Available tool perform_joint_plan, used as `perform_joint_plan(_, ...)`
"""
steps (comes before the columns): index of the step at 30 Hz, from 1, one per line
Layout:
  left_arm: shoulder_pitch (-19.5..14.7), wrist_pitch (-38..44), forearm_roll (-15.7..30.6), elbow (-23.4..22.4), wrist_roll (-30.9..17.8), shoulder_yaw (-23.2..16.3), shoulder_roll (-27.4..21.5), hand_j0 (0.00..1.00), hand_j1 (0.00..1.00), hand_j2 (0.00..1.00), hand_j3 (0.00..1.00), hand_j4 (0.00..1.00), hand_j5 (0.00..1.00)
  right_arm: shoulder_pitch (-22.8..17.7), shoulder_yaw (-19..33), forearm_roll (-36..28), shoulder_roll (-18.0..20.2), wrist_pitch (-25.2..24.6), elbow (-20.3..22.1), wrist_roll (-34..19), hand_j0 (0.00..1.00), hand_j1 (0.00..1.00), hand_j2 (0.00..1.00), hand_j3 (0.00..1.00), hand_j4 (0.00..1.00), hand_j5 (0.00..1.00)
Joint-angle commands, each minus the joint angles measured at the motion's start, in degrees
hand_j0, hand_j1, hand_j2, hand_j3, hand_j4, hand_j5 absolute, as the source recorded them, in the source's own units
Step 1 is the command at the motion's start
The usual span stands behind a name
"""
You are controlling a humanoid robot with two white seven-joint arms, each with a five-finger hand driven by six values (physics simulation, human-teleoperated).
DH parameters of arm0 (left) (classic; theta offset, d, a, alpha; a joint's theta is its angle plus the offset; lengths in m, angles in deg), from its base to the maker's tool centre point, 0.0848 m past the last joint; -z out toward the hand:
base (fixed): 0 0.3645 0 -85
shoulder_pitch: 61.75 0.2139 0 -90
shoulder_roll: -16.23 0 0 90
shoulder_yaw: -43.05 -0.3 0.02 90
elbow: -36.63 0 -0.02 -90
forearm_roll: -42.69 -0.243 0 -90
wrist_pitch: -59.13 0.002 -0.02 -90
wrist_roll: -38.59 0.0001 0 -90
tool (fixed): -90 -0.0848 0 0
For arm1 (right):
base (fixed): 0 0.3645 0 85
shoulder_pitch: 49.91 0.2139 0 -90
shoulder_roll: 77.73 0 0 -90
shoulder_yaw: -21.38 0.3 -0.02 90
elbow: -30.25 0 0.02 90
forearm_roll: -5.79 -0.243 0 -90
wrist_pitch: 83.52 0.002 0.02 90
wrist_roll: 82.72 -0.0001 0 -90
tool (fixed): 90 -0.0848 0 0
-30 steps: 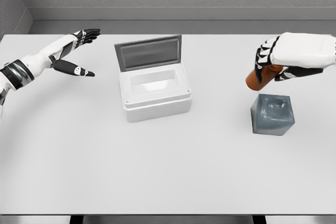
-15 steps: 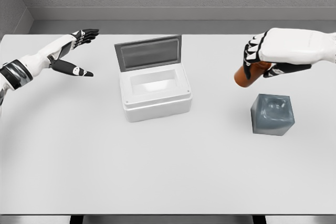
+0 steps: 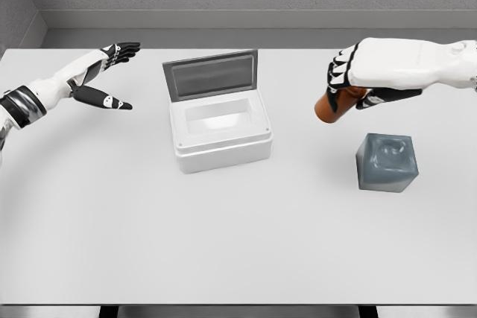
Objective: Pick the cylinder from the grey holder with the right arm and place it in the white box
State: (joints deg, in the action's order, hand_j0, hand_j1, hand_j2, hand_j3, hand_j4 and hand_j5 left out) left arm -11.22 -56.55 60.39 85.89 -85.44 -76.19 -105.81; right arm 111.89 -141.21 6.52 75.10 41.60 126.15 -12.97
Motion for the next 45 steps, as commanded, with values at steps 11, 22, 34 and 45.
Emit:
perform_joint_plan(11, -0.09, 0.11, 0.4, -0.04, 0.01, 0.06, -0.12, 1.0, 1.0, 1.0, 1.0, 1.0, 1.0, -0.09, 1.05, -0.38, -3.85, -0.12, -0.19, -0.31, 0.4, 0.4, 0.4, 0.4, 0.4, 0.4)
perform_joint_plan(22, -0.09, 0.02, 0.31, 0.05, 0.01, 0.06, -0.04, 1.0, 1.0, 1.0, 1.0, 1.0, 1.0, -0.09, 1.05, -0.47, -8.86, -0.12, -1.15, -1.45, 0.4, 0.4, 0.4, 0.4, 0.4, 0.4)
perform_joint_plan(34, 0.0, 0.11, 0.31, 0.84, 0.01, 0.15, 0.05, 1.0, 1.0, 1.0, 1.0, 1.0, 1.0, -0.18, 1.05, -0.2, -14.66, -0.12, -6.43, -2.95, 0.4, 0.4, 0.4, 0.4, 0.4, 0.4)
perform_joint_plan(45, 0.0, 0.02, 0.31, 1.19, 0.01, 0.06, -0.04, 1.0, 1.0, 1.0, 1.0, 1.0, 1.0, -0.35, 0.87, -0.2, -19.84, -0.12, -13.55, -4.62, 0.4, 0.4, 0.4, 0.4, 0.4, 0.4)
